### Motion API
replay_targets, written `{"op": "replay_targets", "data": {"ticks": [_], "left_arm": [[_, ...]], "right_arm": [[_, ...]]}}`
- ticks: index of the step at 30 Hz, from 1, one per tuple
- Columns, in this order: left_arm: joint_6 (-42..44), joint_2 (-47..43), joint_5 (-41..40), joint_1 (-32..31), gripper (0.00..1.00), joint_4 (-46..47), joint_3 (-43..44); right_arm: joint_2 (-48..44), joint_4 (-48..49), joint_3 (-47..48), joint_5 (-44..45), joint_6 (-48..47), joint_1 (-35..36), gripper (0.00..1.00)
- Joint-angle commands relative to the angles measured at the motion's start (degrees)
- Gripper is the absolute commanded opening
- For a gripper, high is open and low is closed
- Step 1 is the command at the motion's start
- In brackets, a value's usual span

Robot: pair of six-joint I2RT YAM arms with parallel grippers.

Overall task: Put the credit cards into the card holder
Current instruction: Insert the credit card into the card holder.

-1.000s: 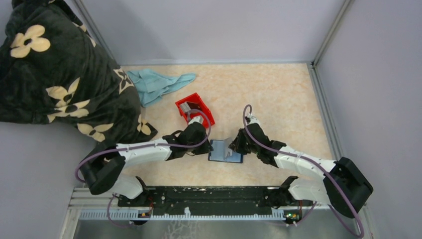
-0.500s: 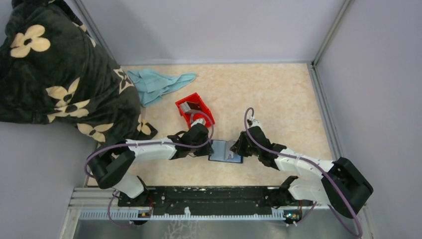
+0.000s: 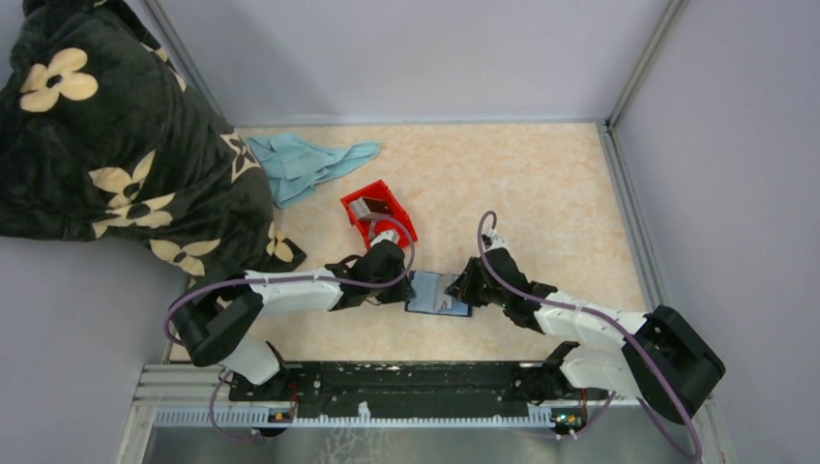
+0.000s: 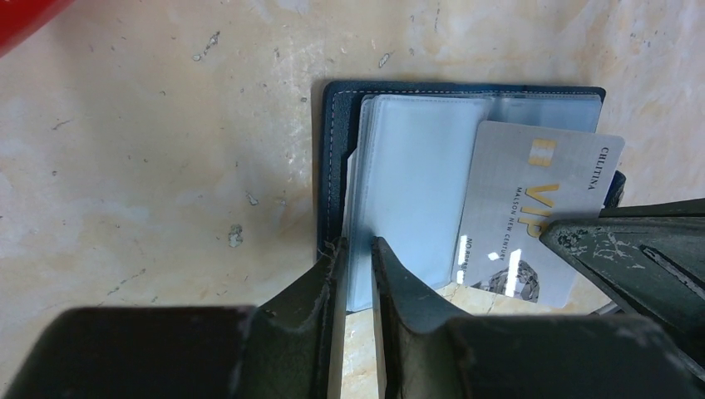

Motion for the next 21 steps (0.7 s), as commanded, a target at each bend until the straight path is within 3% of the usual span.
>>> {"op": "replay_targets", "data": {"ticks": [1, 21], "left_arm": [[-0.3, 1.1, -0.1, -0.3, 0.23, -0.8, -1.8], [-1.0, 0.5, -0.4, -0.6, 0.23, -1.1, -3.3]], "right_arm": [[-1.6, 3.5, -0.5, -0.9, 0.9, -0.3, 0.00], [-2.6, 6.2, -5.2, 1.2, 3.0, -0.9, 0.00]]}}
